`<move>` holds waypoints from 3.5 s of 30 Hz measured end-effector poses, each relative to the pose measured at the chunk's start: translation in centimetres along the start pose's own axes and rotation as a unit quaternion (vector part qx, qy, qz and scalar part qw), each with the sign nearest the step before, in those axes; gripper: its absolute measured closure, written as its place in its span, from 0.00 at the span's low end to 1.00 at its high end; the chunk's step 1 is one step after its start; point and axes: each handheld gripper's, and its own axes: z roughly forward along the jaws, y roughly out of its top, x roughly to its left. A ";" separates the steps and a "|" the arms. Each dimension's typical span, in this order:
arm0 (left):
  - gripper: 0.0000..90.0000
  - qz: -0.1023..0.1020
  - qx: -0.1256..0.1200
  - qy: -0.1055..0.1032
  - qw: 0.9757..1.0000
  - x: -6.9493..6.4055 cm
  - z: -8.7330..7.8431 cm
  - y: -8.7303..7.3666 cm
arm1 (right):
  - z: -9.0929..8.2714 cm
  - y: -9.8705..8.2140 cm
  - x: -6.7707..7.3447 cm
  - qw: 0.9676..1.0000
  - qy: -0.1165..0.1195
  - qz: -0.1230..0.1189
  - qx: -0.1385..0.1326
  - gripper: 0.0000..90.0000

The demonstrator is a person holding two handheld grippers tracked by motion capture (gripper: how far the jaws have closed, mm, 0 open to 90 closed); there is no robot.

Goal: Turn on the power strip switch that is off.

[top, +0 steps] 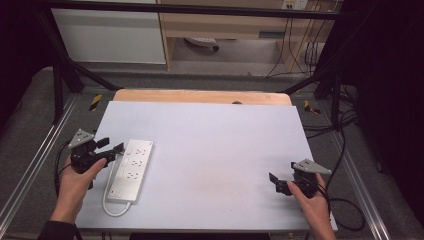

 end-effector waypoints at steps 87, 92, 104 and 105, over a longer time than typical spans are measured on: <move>1.00 0.005 0.075 -0.024 0.997 0.4 5.3 -2.5 | 0.0 0.1 0.2 1.000 0.004 -0.007 0.002 0.05; 1.00 0.005 0.076 -0.023 0.997 0.3 5.3 -2.5 | 0.0 0.1 0.2 1.000 0.005 -0.007 0.002 0.05; 1.00 0.004 0.075 -0.024 0.997 0.4 5.3 -2.6 | 0.0 0.1 0.2 1.000 0.004 -0.006 0.003 0.05; 1.00 0.003 0.074 -0.024 0.997 0.4 5.3 -2.6 | 0.0 0.1 0.3 1.000 0.004 -0.005 0.003 0.05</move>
